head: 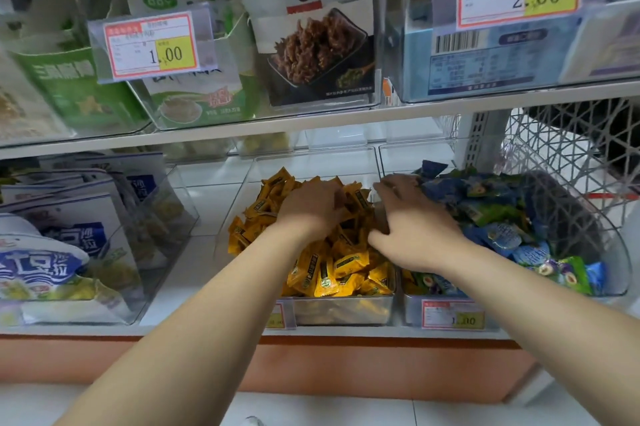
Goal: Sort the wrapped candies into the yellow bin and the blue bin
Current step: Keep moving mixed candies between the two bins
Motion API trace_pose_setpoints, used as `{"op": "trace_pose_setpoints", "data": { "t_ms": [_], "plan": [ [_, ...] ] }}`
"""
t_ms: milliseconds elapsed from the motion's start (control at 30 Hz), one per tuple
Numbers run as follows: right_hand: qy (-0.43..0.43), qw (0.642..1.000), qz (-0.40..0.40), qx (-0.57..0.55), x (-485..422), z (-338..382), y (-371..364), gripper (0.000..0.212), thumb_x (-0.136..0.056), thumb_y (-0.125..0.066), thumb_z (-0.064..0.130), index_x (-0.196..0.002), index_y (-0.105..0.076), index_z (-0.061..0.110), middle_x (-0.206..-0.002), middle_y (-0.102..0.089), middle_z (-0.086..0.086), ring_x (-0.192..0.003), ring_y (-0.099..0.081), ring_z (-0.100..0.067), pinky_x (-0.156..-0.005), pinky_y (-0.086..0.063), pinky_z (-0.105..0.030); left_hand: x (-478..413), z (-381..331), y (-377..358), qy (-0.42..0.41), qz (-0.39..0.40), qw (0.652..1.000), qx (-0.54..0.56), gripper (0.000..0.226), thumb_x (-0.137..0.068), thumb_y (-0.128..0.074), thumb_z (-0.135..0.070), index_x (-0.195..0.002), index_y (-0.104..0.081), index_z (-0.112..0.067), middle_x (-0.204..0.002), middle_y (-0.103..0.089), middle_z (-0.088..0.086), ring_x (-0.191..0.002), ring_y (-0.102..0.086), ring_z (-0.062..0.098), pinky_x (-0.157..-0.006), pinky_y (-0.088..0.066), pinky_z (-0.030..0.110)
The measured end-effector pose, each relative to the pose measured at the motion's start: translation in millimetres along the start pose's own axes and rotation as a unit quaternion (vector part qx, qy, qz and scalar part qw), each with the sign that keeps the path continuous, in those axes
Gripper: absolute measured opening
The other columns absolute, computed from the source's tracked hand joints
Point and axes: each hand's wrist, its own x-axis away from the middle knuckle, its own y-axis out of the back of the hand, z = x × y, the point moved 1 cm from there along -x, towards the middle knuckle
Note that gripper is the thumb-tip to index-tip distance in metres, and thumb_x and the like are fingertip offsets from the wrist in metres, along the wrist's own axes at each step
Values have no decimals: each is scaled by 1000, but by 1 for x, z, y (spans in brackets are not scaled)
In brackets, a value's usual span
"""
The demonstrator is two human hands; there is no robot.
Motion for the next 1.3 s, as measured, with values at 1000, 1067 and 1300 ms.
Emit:
{"op": "trace_pose_setpoints", "data": {
  "t_ms": [1000, 1067, 1300],
  "plan": [
    [-8, 999, 7, -39, 1, -7, -5, 75, -85, -47, 48, -151, -26, 22, -156, -19, 2, -131, -44, -28, -102, -40, -41, -25, 38, -13, 64, 109, 987, -95, 54, -85, -45, -75, -83, -75, -30, -83, -68, -8, -93, -60, 15, -103, -31, 51],
    [-8, 999, 8, -42, 1, -7, -5, 76, -83, -45, 50, -151, -26, 22, -156, -19, 2, -132, -44, -28, -103, -40, -42, -26, 33, -18, 35, 53, 987, -147, 47, -85, -55, -69, -77, -69, -25, -80, -66, -5, -89, -62, 18, -101, -38, 48],
    [-7, 999, 4, -45, 0, -8, -5, 73, -86, -48, 47, -151, -26, 23, -156, -20, 1, -132, -43, -28, -104, -39, -43, -34, 32, -28, 4, 66, 997, -46, 64, -78, -79, -46, -134, -53, -29, -126, -64, -3, -117, -59, 21, -97, -50, 43]
  ]
}}
